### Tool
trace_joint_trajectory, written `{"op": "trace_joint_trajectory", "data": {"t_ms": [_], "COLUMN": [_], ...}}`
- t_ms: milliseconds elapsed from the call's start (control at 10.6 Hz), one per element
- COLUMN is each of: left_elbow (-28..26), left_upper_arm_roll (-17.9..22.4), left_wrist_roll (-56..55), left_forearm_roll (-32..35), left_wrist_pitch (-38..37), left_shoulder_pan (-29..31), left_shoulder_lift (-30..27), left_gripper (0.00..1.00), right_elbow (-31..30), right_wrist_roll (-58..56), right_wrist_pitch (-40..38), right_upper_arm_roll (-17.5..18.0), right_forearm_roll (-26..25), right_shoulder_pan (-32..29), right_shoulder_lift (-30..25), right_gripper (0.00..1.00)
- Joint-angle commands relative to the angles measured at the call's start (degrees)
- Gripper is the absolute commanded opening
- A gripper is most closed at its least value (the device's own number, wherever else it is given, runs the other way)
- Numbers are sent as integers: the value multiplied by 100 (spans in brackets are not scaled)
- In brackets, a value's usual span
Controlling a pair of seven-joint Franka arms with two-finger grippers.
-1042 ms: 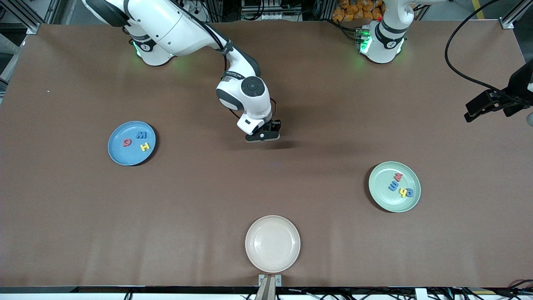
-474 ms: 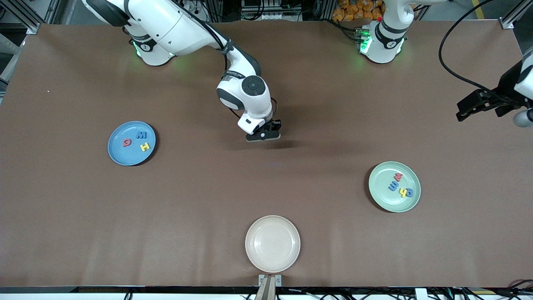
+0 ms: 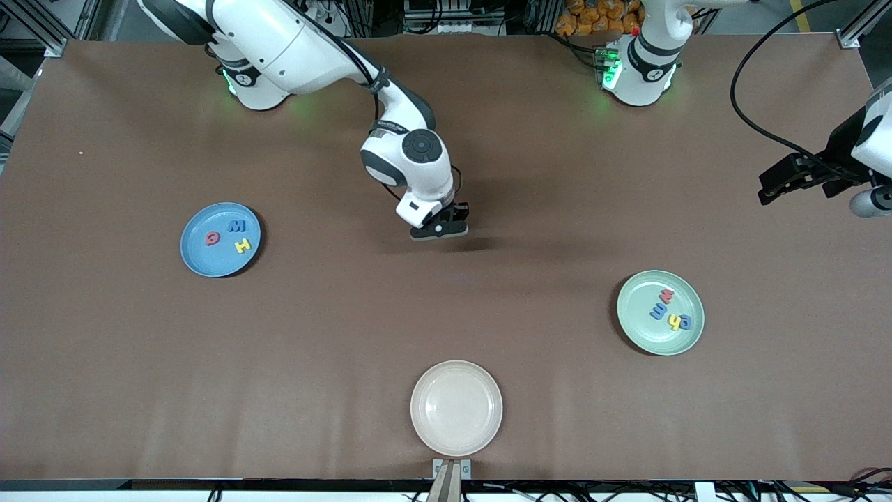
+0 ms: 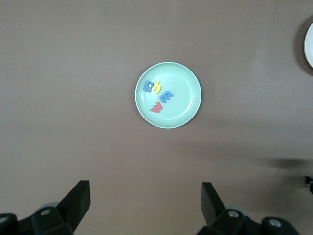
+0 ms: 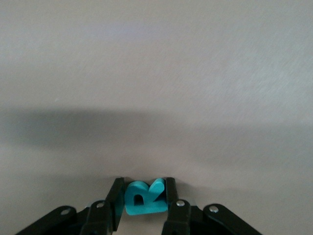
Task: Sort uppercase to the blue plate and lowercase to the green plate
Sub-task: 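Carry the teal R to the blue plate with the right gripper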
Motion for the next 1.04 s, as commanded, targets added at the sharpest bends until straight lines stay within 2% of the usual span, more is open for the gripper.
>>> {"op": "trace_joint_trajectory", "data": {"t_ms": [0, 379, 663, 947], "left_elbow": [0, -9, -9, 8], "left_upper_arm_roll": [2, 2, 2, 2], "left_wrist_roll": [43, 43, 43, 43], "left_forearm_roll": [-160, -160, -160, -152], "left_wrist_pitch": [0, 61, 62, 62], "left_shoulder_pan": [30, 48, 48, 39], "left_shoulder_lift": [-68, -60, -68, -77], "left_gripper": [100, 100, 100, 100], "right_elbow": [53, 9, -17, -175], "right_wrist_roll": [-529, -1678, -3005, -3948], "right_wrist_pitch": [-99, -723, -1381, -1506], "right_upper_arm_roll": [37, 273, 274, 257], "right_forearm_roll": [-2, 7, 77, 130], "right_shoulder_pan": [-348, -1094, -1683, -2140], "right_shoulder_lift": [-14, -243, -541, -744], "right_gripper": [35, 35, 35, 35]}}
